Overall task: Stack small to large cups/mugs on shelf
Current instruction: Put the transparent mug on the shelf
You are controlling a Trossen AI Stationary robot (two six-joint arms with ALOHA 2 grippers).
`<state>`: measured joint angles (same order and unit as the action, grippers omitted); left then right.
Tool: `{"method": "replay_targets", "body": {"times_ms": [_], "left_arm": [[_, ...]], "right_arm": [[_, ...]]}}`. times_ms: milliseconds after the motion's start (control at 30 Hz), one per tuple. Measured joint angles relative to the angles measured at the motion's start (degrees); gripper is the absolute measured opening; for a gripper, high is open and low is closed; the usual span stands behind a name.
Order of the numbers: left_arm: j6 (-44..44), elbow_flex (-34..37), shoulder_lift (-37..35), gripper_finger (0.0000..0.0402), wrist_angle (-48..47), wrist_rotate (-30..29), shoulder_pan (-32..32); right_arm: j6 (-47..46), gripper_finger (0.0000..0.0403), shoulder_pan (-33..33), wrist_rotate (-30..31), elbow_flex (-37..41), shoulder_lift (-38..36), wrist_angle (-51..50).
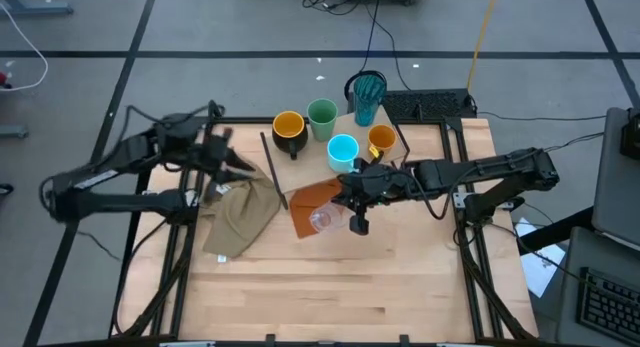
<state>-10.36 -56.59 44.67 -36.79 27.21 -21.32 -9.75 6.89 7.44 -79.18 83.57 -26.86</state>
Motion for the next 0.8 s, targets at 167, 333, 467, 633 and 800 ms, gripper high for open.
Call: {"method": "replay_targets", "body": {"times_ms": [167,333,467,633,800], "left_arm": [[2.2,-3.8,6.9,0.0097,2.1,-5.4,12.1],[3.4,-6.6,12.5,0.0097,2.8,-17.1,22.0],[3.9,-7.6,16.0,0.0097,4.3,-24.3,26.3],[3.8,-8.0,19.8,0.0097,7.3,-27.5,28.9],[4.9,-8.0,22.2,0.0097,12.8,-27.4,29.4]], "right_arm": [[1.6,0.0000,-1.4,0.0,0.0,0.0,-0.4],[2.6,0.0000,-2.0,0.0,0.0,0.0,-0.4],[3.4,0.0000,-2.0,0.0,0.0,0.0,-0.4],[4.8,0.0000,-2.0,0.0,0.0,0.0,-0.9],[5.1,0.0000,-2.0,0.0,0.0,0.0,-1.4]]}}
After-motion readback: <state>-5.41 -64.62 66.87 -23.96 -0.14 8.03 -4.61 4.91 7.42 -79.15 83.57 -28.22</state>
